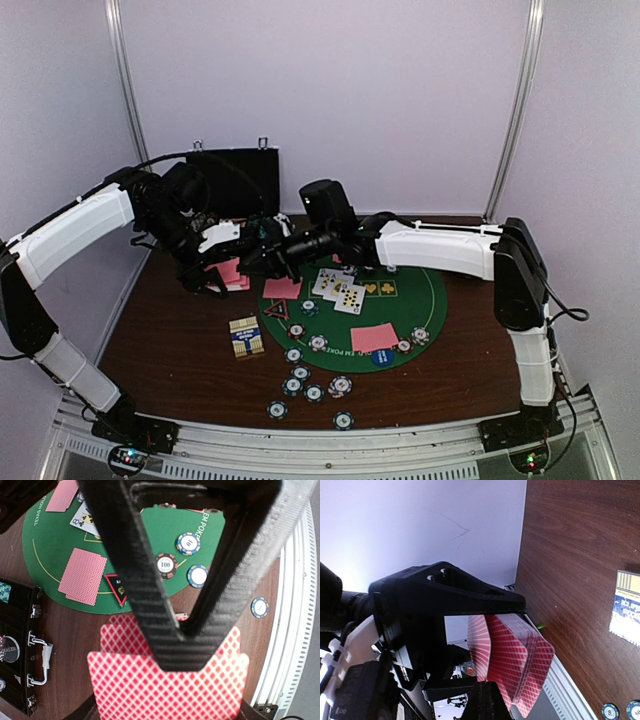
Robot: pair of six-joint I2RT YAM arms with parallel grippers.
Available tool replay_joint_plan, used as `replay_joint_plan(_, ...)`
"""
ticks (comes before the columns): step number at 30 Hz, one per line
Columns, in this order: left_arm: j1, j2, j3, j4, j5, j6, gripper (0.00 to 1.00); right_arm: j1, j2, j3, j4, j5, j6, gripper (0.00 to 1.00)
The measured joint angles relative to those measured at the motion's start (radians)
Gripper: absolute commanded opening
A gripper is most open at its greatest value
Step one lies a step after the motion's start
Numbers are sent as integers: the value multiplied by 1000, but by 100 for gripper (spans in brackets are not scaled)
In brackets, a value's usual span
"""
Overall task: Distribute texas hold em gaming equipment
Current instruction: Pick up the poker card from the face-down deck piles.
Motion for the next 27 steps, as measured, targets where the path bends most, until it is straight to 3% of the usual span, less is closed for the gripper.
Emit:
replay_joint_plan(12, 0, 0, 0, 0, -14, 8, 0, -1, 0, -38, 131, 0, 81, 0)
replay_joint_plan(27, 0, 0, 0, 0, -25, 11, 0, -45, -87, -216, 184, 0, 84, 0)
